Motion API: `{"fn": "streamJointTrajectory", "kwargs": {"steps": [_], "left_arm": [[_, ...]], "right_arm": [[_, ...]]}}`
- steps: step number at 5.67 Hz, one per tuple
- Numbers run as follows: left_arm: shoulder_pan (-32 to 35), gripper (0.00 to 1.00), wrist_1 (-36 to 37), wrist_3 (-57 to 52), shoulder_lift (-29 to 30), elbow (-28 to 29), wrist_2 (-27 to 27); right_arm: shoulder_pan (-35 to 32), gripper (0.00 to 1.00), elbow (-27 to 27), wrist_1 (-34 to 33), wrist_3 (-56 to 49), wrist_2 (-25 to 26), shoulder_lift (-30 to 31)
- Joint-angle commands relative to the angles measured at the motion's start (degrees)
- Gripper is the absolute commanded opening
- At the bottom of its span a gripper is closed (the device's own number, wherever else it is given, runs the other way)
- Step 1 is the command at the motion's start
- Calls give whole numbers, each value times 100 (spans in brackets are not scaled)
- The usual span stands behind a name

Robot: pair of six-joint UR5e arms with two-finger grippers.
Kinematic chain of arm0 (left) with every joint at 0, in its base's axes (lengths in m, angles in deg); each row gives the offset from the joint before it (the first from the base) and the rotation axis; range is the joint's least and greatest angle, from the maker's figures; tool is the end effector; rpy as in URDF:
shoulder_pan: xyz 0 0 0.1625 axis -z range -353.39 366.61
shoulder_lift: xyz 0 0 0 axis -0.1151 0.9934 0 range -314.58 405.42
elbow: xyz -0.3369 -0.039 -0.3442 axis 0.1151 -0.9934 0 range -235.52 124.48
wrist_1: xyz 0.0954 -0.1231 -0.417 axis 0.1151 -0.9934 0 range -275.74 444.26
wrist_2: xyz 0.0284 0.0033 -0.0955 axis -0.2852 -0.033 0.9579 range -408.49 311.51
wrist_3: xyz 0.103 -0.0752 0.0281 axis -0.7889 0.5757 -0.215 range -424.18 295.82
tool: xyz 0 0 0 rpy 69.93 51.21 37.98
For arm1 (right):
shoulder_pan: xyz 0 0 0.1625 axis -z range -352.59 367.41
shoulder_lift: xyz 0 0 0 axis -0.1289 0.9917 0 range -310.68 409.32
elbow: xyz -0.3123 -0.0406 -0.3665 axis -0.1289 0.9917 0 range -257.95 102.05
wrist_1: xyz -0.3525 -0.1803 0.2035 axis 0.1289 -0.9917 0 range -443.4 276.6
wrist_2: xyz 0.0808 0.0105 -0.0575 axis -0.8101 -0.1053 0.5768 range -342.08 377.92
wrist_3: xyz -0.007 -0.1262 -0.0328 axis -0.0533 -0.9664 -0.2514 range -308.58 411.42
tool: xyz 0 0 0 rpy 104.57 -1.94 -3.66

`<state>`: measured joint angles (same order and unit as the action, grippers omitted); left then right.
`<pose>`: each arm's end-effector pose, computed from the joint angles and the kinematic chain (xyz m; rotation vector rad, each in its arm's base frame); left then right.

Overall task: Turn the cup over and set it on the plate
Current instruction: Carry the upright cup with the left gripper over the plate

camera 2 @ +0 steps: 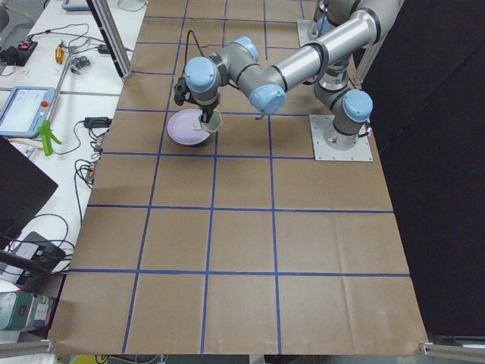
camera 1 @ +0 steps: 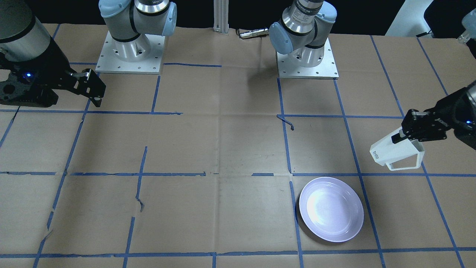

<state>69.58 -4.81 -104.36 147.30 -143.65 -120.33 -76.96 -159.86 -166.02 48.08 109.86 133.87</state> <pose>0.1162 -0.6104 0.4233 -0.2843 -2.7760 0.0626 0.0735 -0.5687 0.5248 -0.0602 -3.1109 -0.1325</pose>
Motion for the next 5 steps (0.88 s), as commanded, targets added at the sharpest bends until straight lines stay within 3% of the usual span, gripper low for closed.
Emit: {"fn": "streamJointTrajectory", "kwargs": {"steps": [1, 2, 5], "left_arm": [[1125, 0, 1000, 729, 138, -124, -514], [1373, 0, 1371, 678, 435, -134, -1055], [1779, 0, 1953, 416, 964, -160, -1681]], "right_arm": [[0, 100, 0, 0, 0, 0, 0], [0, 100, 0, 0, 0, 0, 0], [0, 100, 0, 0, 0, 0, 0]]}}
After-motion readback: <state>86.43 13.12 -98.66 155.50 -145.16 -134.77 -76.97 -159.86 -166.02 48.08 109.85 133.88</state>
